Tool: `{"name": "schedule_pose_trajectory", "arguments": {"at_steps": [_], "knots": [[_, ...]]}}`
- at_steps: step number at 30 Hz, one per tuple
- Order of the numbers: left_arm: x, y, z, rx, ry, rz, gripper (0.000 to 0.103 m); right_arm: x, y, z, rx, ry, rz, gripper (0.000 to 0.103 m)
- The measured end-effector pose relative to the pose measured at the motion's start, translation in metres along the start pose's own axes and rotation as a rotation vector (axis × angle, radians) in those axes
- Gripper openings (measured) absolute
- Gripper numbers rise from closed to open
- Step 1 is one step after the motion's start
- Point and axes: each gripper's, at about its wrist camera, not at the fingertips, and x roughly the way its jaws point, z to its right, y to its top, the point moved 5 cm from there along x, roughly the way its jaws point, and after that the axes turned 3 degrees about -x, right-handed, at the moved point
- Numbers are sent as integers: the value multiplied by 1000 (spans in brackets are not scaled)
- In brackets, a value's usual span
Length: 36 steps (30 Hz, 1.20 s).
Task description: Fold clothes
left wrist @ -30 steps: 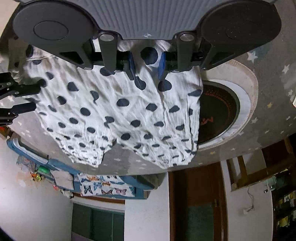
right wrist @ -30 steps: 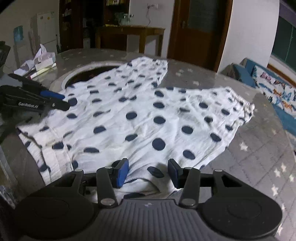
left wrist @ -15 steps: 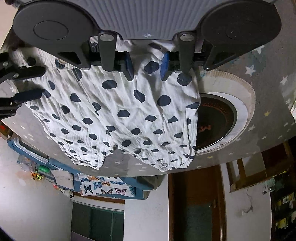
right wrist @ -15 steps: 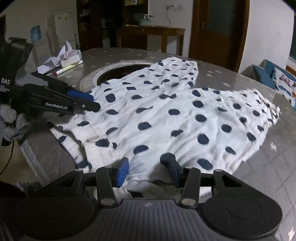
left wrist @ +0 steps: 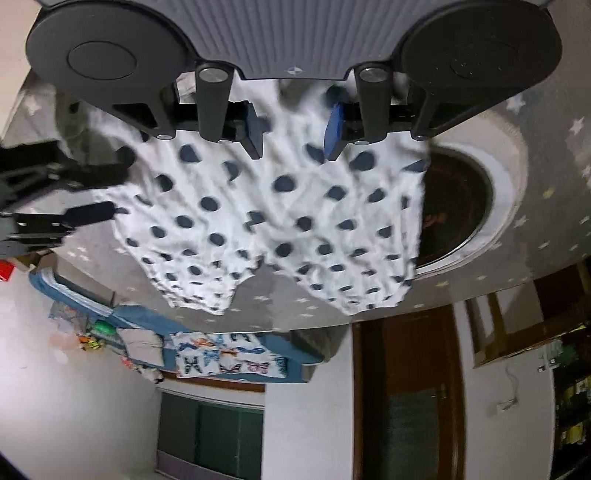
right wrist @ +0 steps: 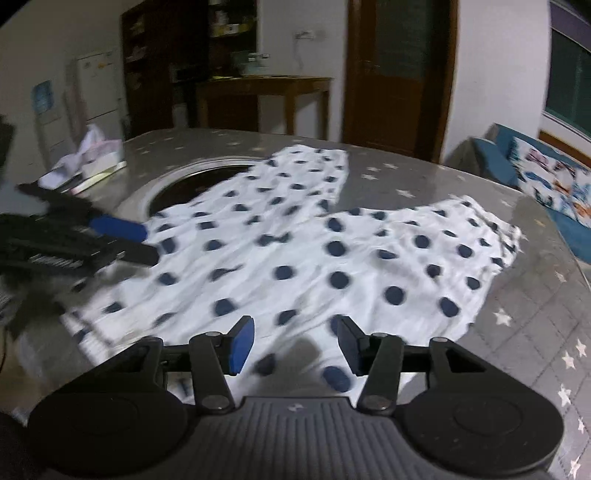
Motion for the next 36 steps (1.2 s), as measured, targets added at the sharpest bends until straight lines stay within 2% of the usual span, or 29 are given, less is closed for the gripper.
{"name": "schedule_pose_trajectory", "arguments": {"at_steps": [10,16,23,29,36], "knots": [[28,6,38,26,-117,-26,46,10,-25,37,136,-106,-78,51],[41,-4,38,-19,-161,-60,48,12,-3,39,166,-153,-61,51],[42,-9,36,-40,-202,-46,56,37,28,48,219,-203,-50,51],[41,-10,34,-60,-254,-40,64,61,22,50,294,-230,-104,51],[41,-10,30,-98,-312,-35,72,61,17,48,319,-274,-120,52]]}}
